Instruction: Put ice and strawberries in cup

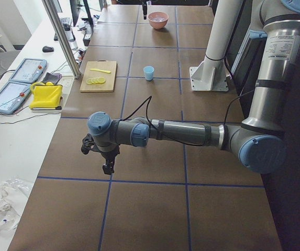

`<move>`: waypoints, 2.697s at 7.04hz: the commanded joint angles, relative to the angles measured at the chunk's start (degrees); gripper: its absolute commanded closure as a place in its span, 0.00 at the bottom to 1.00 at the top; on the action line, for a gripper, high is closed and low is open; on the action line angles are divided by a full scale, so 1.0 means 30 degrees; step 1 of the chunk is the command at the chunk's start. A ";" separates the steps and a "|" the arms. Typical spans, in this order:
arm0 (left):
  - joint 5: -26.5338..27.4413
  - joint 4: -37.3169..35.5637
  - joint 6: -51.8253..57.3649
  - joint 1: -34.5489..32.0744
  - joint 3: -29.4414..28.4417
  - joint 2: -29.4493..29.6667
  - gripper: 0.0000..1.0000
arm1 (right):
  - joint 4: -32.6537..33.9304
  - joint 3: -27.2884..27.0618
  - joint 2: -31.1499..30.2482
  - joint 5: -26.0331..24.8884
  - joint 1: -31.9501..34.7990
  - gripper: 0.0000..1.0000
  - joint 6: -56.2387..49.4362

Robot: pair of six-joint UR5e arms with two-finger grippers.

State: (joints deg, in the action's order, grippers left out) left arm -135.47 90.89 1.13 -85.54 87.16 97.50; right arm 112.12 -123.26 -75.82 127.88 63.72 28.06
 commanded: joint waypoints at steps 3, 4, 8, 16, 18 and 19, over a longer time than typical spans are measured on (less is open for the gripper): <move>-0.0048 -0.0002 0.0003 0.0008 0.0068 -0.0009 0.00 | -0.7711 0.0996 -0.9363 0.0175 0.3106 0.01 -0.5810; -0.0048 -0.0002 0.0003 0.0008 0.0068 -0.0009 0.00 | -1.0567 0.2428 -0.9966 0.0204 0.3106 0.01 -0.5605; -0.0078 0.0027 0.0032 0.0008 0.0067 -0.0009 0.00 | -1.0596 0.4343 -0.9856 -0.1981 0.1272 0.12 -0.5808; -0.0165 0.0056 0.0032 0.0008 0.0038 0.0079 0.00 | -1.0537 0.5196 -1.0119 -0.1700 0.0295 0.31 -0.5984; -0.0195 0.0027 0.0003 0.0008 0.0184 0.0079 0.00 | -1.0566 0.5516 -1.0178 -0.1700 0.0206 0.32 -0.6129; -0.0224 0.0027 0.0003 0.0008 0.0214 0.0079 0.00 | -1.0566 0.5606 -1.0178 -0.1700 0.0206 0.33 -0.6189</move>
State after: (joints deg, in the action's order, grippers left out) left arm -136.06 91.00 1.15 -85.52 87.62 97.73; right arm 80.45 -106.91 -106.33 122.81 64.42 9.74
